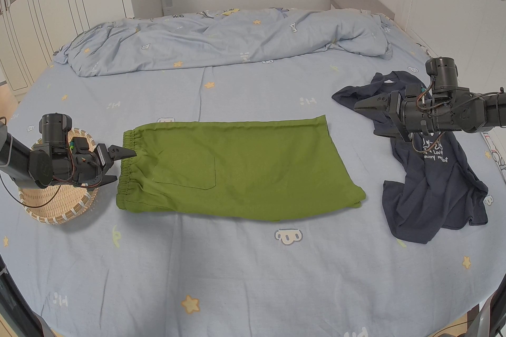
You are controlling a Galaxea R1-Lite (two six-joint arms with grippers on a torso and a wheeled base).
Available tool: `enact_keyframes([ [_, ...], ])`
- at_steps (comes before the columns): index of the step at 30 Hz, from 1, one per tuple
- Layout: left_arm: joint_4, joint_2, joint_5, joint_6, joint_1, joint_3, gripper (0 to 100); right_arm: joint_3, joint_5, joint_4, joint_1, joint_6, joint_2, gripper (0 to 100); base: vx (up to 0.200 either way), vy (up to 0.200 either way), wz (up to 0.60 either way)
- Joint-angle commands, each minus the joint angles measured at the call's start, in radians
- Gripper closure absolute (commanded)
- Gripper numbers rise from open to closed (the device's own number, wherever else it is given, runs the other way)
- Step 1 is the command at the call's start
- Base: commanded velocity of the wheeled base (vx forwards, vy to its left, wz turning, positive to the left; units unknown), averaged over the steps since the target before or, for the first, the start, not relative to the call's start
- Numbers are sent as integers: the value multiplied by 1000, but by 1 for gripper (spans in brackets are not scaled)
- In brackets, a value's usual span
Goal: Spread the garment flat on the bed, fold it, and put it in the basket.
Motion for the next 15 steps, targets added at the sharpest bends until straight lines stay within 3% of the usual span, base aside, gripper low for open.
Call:
enact_keyframes([
  [1, 0, 41, 0, 3, -8, -9, 0, 6, 1, 0, 5, -1, -4, 0, 0, 0, 0],
  [15, 0, 104, -12, 82, -18, -13, 0, 8, 1, -2, 10, -1, -2, 0, 0, 0, 0],
])
